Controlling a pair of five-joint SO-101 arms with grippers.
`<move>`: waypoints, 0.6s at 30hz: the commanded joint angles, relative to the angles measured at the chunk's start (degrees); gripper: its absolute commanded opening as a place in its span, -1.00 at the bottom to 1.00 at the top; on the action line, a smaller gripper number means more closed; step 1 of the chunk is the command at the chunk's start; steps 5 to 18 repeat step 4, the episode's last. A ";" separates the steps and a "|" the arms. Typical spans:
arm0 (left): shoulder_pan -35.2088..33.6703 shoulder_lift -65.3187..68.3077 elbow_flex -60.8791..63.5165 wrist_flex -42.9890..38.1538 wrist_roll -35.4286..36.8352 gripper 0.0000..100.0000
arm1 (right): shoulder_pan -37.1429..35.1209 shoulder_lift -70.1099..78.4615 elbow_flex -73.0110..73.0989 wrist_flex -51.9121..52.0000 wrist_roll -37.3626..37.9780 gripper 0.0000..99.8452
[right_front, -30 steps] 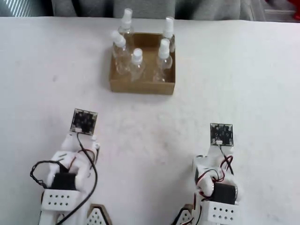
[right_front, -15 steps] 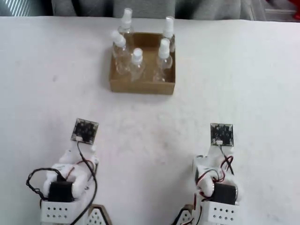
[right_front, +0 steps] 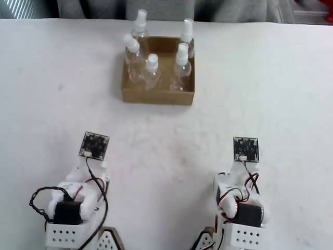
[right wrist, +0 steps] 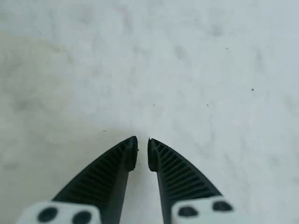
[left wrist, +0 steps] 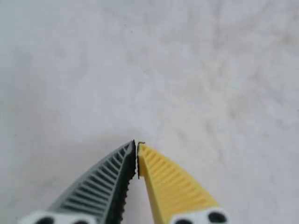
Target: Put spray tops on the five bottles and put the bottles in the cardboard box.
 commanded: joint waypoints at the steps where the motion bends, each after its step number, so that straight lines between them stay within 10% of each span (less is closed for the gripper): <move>1: -0.40 -0.84 -0.26 0.26 0.00 -0.95 | 0.13 -0.31 0.53 0.13 0.70 -0.97; 18: -0.40 -0.84 -0.26 0.26 0.00 -0.95 | 0.13 -0.31 0.53 0.13 0.70 -0.97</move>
